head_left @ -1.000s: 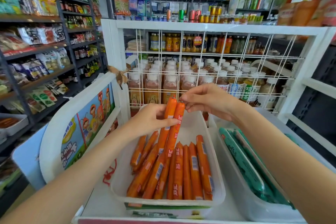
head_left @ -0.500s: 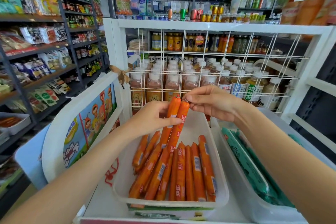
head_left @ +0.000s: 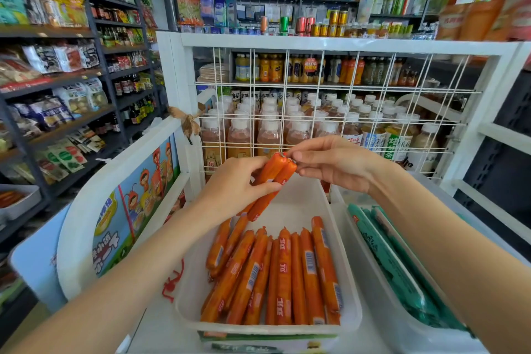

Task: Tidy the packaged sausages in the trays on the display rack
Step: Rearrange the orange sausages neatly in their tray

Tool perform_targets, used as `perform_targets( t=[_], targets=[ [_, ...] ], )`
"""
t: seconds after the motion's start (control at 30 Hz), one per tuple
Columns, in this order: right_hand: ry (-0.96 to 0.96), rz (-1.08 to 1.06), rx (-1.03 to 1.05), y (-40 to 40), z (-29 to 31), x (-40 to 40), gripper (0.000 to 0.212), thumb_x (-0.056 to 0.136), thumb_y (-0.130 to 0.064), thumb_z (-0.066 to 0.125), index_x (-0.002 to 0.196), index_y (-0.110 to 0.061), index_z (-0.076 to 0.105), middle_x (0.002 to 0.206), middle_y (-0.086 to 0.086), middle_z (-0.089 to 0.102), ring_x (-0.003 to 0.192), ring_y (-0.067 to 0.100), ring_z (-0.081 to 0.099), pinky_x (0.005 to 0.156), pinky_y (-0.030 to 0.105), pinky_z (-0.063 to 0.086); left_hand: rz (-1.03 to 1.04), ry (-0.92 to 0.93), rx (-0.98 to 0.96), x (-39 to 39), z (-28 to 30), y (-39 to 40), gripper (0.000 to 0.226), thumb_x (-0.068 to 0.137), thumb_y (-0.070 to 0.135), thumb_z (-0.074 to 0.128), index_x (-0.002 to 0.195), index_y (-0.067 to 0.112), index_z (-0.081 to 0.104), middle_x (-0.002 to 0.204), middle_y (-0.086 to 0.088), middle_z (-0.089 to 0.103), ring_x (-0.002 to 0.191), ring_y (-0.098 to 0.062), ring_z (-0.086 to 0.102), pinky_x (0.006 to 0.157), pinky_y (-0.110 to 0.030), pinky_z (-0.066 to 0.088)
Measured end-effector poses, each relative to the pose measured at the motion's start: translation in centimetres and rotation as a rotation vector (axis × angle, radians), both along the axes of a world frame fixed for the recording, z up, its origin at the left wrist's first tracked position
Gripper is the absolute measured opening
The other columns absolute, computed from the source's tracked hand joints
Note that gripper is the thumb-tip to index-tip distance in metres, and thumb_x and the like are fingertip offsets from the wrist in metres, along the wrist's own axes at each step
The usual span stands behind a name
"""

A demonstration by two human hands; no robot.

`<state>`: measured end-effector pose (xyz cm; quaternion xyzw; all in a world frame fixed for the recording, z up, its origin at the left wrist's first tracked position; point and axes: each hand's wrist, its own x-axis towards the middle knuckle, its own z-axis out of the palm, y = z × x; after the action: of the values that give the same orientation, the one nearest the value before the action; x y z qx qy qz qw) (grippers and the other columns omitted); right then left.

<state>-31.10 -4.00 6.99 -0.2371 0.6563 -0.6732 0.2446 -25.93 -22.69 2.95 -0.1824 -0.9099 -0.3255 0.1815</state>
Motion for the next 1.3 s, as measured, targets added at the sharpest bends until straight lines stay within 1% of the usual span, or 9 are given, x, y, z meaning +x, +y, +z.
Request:
perform_targets(
  t=[0.23, 0.4, 0.7, 0.9, 1.0, 1.07, 1.13, 1.2, 1.3],
  targets=[
    [0.022, -0.022, 0.038, -0.1, 0.0, -0.3, 0.014, 0.074, -0.006, 0.062, 0.086, -0.005, 0.069, 0.079, 0.005, 0.071, 0.072, 0.011, 0.067, 0.067, 0.017, 0.055, 0.086, 0.082, -0.184, -0.3, -0.1, -0.2, 0.031, 0.086, 0.041, 0.058, 0.110, 0.022, 0.060, 0.092, 0.007, 0.067, 0.079, -0.008, 0.061, 0.072, -0.021, 0.047],
    [0.133, -0.030, 0.109, -0.5, 0.7, 0.0, 0.021, 0.068, -0.026, 0.067, 0.083, -0.012, 0.067, 0.077, -0.002, 0.070, 0.073, 0.008, 0.063, 0.070, 0.016, 0.053, 0.189, 0.226, -0.332, -0.6, 0.3, 0.0, 0.027, 0.087, 0.044, 0.055, 0.101, 0.020, 0.057, 0.080, 0.006, 0.060, 0.071, -0.012, 0.055, 0.062, -0.025, 0.043],
    [0.098, -0.015, -0.065, 0.5, 0.1, -0.4, 0.011, 0.067, -0.010, 0.064, 0.072, -0.012, 0.074, 0.074, 0.001, 0.069, 0.071, 0.008, 0.065, 0.069, 0.016, 0.053, 0.160, 0.244, -0.267, -0.6, 0.6, 1.0, 0.030, 0.087, 0.044, 0.054, 0.102, 0.019, 0.058, 0.086, 0.003, 0.065, 0.077, -0.014, 0.059, 0.071, -0.030, 0.048],
    [0.136, -0.071, -0.145, 0.3, 0.2, -0.5, 0.021, 0.069, -0.009, 0.064, 0.089, -0.002, 0.066, 0.081, 0.003, 0.070, 0.074, 0.009, 0.065, 0.072, 0.018, 0.054, 0.144, 0.233, -0.213, -0.7, 1.3, 1.0, 0.036, 0.087, 0.041, 0.056, 0.115, 0.018, 0.057, 0.092, 0.003, 0.065, 0.083, -0.015, 0.062, 0.076, -0.029, 0.050],
    [0.146, -0.143, -0.162, 0.7, 0.1, -0.5, 0.022, 0.076, -0.009, 0.062, 0.098, -0.005, 0.065, 0.098, 0.009, 0.068, 0.085, 0.014, 0.066, 0.076, 0.021, 0.055, 0.111, 0.042, 0.072, -1.4, 2.2, 0.7, 0.023, 0.088, 0.032, 0.057, 0.102, 0.014, 0.061, 0.089, 0.000, 0.066, 0.082, -0.014, 0.064, 0.071, -0.023, 0.053],
    [0.309, -0.163, 0.100, 1.1, -0.6, -0.3, 0.025, 0.082, -0.012, 0.063, 0.106, -0.017, 0.063, 0.110, 0.006, 0.064, 0.098, 0.017, 0.063, 0.083, 0.024, 0.054, 0.153, -0.087, 0.428, -2.2, 2.8, 0.0, 0.007, 0.089, 0.028, 0.057, 0.087, 0.021, 0.059, 0.084, 0.005, 0.063, 0.080, -0.008, 0.062, 0.067, -0.015, 0.048],
    [0.376, -0.054, 0.332, 1.1, -1.8, 0.3, 0.039, 0.081, -0.018, 0.066, 0.118, -0.026, 0.055, 0.114, 0.003, 0.062, 0.102, 0.017, 0.062, 0.086, 0.027, 0.053, 0.182, -0.229, 0.828, -3.1, 3.2, -0.7, 0.007, 0.089, 0.024, 0.057, 0.082, 0.022, 0.059, 0.084, 0.003, 0.063, 0.083, -0.012, 0.061, 0.072, -0.022, 0.049],
    [0.342, 0.022, 0.319, 0.5, -2.6, 0.9, 0.050, 0.080, -0.015, 0.067, 0.124, -0.028, 0.048, 0.113, 0.004, 0.063, 0.100, 0.020, 0.064, 0.086, 0.031, 0.053, 0.176, -0.334, 1.060, -3.7, 3.4, -1.1, 0.007, 0.089, 0.020, 0.058, 0.083, 0.017, 0.059, 0.084, -0.001, 0.064, 0.082, -0.015, 0.061, 0.069, -0.025, 0.050],
    [0.264, -0.039, 0.106, -0.4, -2.7, 1.2, 0.049, 0.080, 0.000, 0.064, 0.125, -0.014, 0.048, 0.105, 0.016, 0.066, 0.084, 0.027, 0.068, 0.077, 0.031, 0.057, 0.192, -0.407, 1.135, -4.2, 3.4, -0.7, 0.006, 0.087, 0.019, 0.061, 0.083, 0.015, 0.058, 0.083, -0.002, 0.064, 0.077, -0.012, 0.061, 0.061, -0.022, 0.050]
  ],
)
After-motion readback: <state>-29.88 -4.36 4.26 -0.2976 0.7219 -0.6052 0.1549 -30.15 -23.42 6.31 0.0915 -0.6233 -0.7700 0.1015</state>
